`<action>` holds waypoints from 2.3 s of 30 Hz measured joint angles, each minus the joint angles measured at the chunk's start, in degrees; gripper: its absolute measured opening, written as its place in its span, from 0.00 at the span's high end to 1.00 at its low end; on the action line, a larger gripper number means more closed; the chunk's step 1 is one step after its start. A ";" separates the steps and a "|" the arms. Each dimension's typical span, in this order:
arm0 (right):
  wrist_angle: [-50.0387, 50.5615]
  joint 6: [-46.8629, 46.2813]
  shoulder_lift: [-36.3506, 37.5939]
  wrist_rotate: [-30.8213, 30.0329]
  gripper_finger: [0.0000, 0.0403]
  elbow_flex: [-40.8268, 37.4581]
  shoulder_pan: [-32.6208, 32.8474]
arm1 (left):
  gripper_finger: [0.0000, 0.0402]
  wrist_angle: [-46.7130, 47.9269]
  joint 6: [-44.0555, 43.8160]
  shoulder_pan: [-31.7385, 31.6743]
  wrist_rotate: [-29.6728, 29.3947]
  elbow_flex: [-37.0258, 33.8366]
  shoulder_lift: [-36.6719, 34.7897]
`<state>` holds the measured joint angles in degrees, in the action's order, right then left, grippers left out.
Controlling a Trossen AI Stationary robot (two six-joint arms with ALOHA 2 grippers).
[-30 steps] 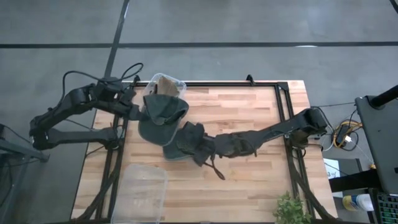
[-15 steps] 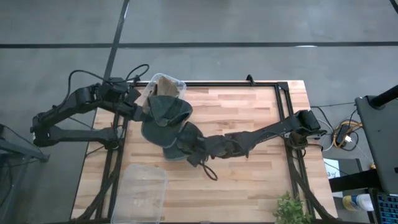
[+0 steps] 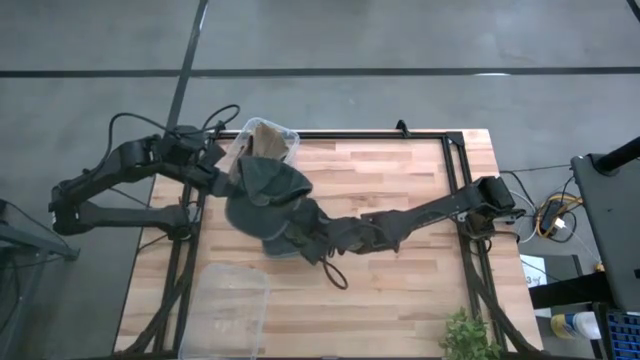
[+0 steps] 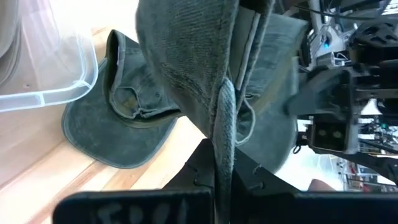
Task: Pick and place caps into container
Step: Put the bottom black cap into the bottom transparent container
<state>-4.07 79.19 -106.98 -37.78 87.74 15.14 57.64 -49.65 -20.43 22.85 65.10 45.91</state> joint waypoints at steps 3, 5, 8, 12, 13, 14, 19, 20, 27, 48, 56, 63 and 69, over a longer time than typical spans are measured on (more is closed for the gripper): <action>-0.01 -0.15 -0.02 -0.03 0.96 -0.02 0.00 | 0.98 0.12 0.83 -0.02 -0.11 0.74 -0.28; -0.47 -0.12 0.06 -0.22 0.97 -0.02 0.15 | 0.97 0.02 1.33 -0.02 -0.26 1.59 -0.62; -1.22 0.17 0.32 -0.24 0.97 -0.02 0.90 | 0.95 -0.14 1.71 0.02 -0.11 3.07 -1.44; -1.90 0.49 0.89 -1.70 0.97 0.15 1.64 | 0.94 -0.61 2.22 0.02 1.55 5.19 -2.32; -1.95 0.49 0.95 -2.31 0.97 0.17 1.68 | 0.94 -0.62 2.63 0.02 1.68 5.77 -2.62; -1.99 0.51 0.96 -2.86 0.97 0.17 1.68 | 0.93 -0.65 3.15 0.02 1.69 6.30 -2.86; -2.07 0.53 1.49 -3.19 0.98 0.22 1.66 | 0.93 -0.58 3.57 0.00 1.77 7.43 -3.58; -2.10 0.53 1.68 -3.27 0.98 0.22 1.66 | 0.93 -0.54 3.57 0.00 1.56 7.43 -3.63; -1.22 0.29 2.47 -3.99 0.98 -0.05 1.84 | 0.83 -0.09 6.61 -0.07 3.69 5.33 -2.37; 0.94 0.15 2.62 -0.83 0.98 -0.04 3.70 | 0.54 1.78 11.27 -0.06 10.26 11.82 -3.06; 1.11 -2.80 2.62 8.21 0.98 -0.02 6.25 | 0.54 1.50 16.26 -0.02 -2.05 22.95 -2.85; 1.95 -10.64 2.58 17.94 0.98 0.00 7.53 | 0.54 1.33 17.72 -0.03 -10.52 28.62 -3.70; -0.64 -15.27 2.41 28.37 0.98 0.00 8.00 | 0.54 1.87 17.77 -0.04 -12.38 28.08 -3.25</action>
<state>-4.71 63.92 -104.56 -9.41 87.74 23.14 59.50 -31.88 -20.47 10.47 93.18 42.66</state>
